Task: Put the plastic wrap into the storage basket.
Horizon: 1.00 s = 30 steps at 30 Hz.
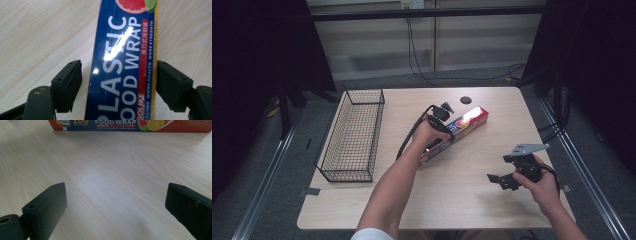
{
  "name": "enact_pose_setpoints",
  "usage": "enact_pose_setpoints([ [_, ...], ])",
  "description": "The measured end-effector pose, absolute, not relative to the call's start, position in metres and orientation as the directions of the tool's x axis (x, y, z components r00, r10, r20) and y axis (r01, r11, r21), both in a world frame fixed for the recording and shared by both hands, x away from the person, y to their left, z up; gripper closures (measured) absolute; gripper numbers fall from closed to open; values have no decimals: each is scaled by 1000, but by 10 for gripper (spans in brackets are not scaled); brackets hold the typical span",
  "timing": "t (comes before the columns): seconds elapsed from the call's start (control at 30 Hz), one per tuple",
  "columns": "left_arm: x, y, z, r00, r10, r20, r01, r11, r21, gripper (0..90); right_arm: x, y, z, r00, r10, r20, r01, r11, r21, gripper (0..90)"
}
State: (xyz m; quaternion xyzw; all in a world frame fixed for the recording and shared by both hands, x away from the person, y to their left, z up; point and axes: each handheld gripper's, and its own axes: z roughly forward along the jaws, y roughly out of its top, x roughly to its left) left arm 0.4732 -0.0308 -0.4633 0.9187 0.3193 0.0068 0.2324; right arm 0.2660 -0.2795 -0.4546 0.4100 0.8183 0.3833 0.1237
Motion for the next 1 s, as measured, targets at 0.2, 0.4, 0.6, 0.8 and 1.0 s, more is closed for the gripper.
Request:
enact_pose_setpoints([
  [0.2, 471, -37, -463, 825, 554, -111, 544, -725, 422, 403, 265, -280, -454, -631, 768, 107, 575, 371, 729, 36],
  [0.4, 467, -30, -456, 790, 601, -119, 600, -718, 354, 429, 265, -281, -453, -630, 768, 114, 575, 363, 733, 36],
  [0.6, 462, -20, -443, 784, 614, -94, 609, -729, 314, 432, 266, -281, -453, -630, 768, 115, 575, 361, 734, 36],
  [0.8, 458, -10, -438, 765, 637, -99, 632, -712, 305, 432, 266, -281, -453, -628, 769, 117, 577, 360, 733, 36],
  [1.0, 455, -2, -440, 759, 645, -94, 641, -712, 287, 428, 266, -280, -452, -627, 770, 120, 578, 356, 735, 36],
])
